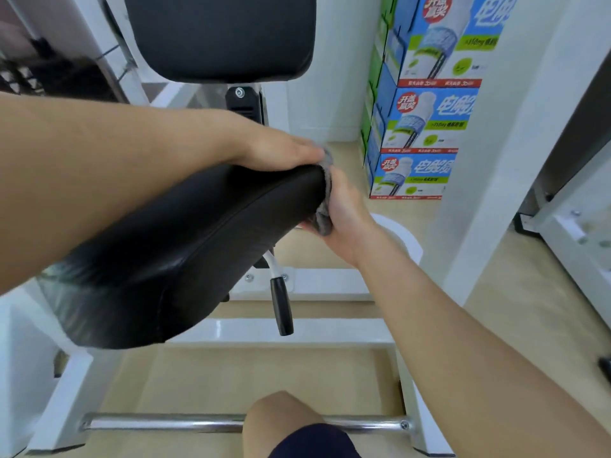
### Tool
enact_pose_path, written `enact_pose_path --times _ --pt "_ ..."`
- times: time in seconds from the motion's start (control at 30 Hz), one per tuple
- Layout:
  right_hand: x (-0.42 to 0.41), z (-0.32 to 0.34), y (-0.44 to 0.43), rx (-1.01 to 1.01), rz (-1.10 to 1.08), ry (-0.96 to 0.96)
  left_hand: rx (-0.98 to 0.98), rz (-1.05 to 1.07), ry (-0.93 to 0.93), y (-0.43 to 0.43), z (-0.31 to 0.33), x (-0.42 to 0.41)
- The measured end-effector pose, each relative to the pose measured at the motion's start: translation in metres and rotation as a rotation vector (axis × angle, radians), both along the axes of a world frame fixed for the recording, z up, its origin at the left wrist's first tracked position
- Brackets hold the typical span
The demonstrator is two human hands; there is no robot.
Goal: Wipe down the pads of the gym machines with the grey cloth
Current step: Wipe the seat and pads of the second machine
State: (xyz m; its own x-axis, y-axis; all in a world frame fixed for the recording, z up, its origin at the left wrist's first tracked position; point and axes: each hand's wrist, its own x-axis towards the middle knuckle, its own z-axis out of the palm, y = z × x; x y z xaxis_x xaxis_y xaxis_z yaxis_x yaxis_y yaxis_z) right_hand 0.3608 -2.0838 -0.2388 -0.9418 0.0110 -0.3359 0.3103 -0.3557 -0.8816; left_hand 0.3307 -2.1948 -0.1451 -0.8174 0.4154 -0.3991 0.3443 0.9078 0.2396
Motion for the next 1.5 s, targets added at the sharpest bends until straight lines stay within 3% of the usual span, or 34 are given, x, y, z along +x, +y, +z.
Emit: enact_pose_path --times 0.27,0.4,0.47,0.57,0.77,0.93,1.07,1.27,1.5 --pt "0.059 0.001 0.010 0.438 0.295 0.144 0.028 0.035 0.077 -0.034 0.020 0.056" --pt "0.085 0.009 0.022 0.704 0.409 0.194 0.005 0.054 0.230 -0.044 0.030 0.086" --pt "0.092 0.005 0.019 1.004 0.373 0.201 0.077 0.080 0.359 -0.049 0.031 0.095" --pt "0.097 -0.013 0.005 1.303 0.056 0.333 0.162 0.070 0.542 -0.052 0.029 0.101" --pt "0.101 -0.023 -0.016 1.292 -0.132 0.404 0.139 -0.145 0.822 -0.061 0.027 0.100" --pt "0.102 -0.015 -0.030 1.131 -0.338 0.597 0.120 -0.183 0.778 -0.062 0.031 0.103" --pt "0.101 -0.011 -0.036 1.138 -0.411 0.731 0.095 -0.202 0.745 -0.061 0.031 0.102" --pt "0.102 -0.025 -0.020 1.111 -0.245 0.699 0.241 -0.049 0.565 -0.080 0.035 0.115" --pt "0.126 -0.015 -0.014 0.917 0.038 0.828 0.444 0.135 0.585 -0.118 0.027 0.164"
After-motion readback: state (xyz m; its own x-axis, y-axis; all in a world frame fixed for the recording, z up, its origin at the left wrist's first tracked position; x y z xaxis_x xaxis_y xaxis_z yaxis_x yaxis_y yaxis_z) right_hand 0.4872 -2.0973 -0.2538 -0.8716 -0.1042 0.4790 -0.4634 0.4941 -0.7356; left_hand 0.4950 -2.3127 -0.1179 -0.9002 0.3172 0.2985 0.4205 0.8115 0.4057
